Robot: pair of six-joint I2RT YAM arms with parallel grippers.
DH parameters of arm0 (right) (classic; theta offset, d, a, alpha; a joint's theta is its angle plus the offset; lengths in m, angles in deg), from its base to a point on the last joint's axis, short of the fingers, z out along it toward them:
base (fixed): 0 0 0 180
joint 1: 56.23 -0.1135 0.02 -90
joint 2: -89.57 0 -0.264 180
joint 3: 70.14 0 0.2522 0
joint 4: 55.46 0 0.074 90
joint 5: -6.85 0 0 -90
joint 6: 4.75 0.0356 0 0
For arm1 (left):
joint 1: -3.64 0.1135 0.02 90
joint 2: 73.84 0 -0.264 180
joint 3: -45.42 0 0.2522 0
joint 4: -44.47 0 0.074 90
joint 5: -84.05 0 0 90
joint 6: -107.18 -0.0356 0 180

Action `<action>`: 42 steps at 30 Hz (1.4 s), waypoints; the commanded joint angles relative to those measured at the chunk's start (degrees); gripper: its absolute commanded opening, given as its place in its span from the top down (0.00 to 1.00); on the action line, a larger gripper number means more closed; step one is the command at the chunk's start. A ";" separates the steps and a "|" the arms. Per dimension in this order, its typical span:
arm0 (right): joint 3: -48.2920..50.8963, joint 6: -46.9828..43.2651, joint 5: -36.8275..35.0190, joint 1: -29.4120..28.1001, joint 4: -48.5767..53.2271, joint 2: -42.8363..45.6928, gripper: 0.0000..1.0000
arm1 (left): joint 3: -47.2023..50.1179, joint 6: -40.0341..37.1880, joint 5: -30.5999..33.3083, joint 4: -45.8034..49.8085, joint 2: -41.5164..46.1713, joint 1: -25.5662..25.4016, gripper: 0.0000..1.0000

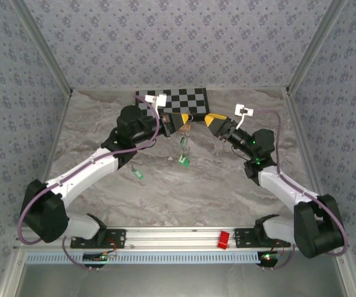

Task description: Put the keys on the keyring

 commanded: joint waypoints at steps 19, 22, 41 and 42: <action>-3.28 -11.77 3.09 -1.63 14.84 4.88 0.57 | -2.39 -13.48 -0.44 5.42 2.42 0.28 1.00; -5.07 -12.87 5.75 -2.21 16.00 4.09 0.57 | -2.70 -14.52 -3.10 5.42 2.41 0.27 1.00; -14.24 -28.58 13.96 -6.02 35.27 2.91 0.71 | -7.84 -29.79 -13.15 18.91 4.00 0.33 1.00; -14.26 -28.85 14.14 -6.01 35.65 2.99 0.72 | -7.83 -29.88 -13.24 18.95 4.06 0.27 1.00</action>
